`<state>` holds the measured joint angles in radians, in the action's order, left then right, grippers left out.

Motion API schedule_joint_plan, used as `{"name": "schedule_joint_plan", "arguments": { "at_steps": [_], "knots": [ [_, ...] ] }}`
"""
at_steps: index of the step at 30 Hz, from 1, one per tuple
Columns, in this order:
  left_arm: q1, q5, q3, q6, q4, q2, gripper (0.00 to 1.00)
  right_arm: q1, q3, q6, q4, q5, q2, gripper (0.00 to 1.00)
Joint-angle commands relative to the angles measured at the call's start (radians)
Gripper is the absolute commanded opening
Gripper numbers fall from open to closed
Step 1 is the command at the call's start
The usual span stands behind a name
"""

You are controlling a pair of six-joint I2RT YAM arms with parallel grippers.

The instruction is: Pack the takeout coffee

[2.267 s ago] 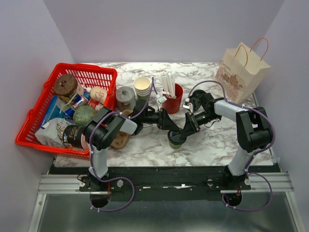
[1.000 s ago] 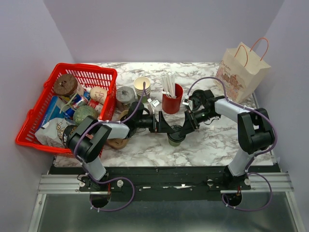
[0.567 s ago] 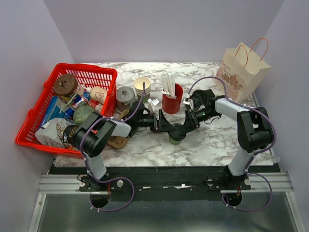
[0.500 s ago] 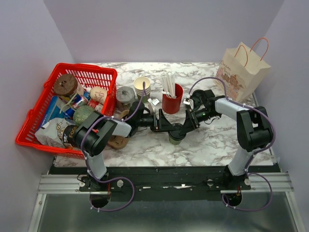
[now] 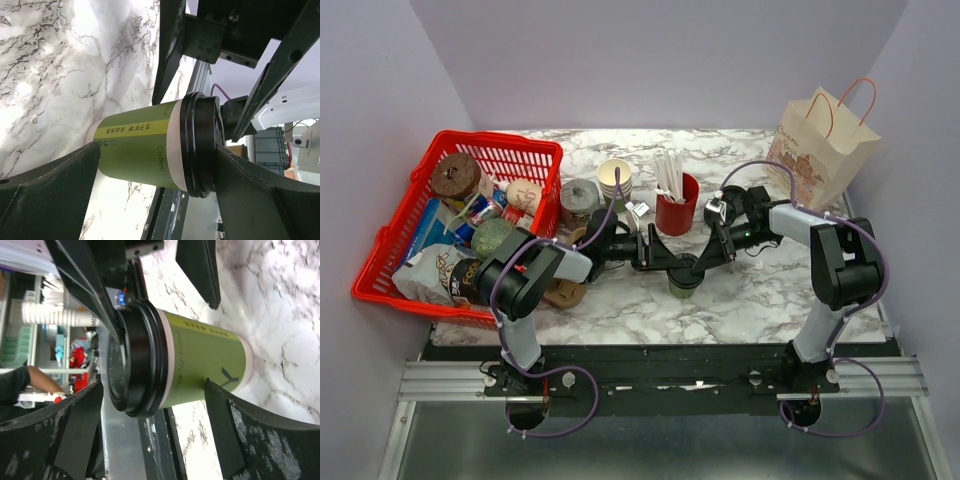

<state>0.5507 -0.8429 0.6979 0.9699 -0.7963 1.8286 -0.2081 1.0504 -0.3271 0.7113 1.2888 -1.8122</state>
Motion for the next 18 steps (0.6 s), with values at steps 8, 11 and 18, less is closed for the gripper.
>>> {"name": "schedule_joint_plan", "arguments": {
  "at_steps": [8,11,18],
  "knots": [
    [0.000,0.048,-0.021,-0.097,0.095,0.004,0.94,0.006,0.048,0.127,-0.121,0.018,-0.047,0.89],
    [0.000,0.050,-0.021,-0.099,0.094,0.012,0.94,0.004,0.023,0.167,-0.151,-0.016,-0.059,0.87],
    [0.000,0.079,-0.043,-0.083,0.089,0.032,0.94,0.004,-0.056,0.279,-0.239,-0.059,-0.085,0.71]
  ]
}}
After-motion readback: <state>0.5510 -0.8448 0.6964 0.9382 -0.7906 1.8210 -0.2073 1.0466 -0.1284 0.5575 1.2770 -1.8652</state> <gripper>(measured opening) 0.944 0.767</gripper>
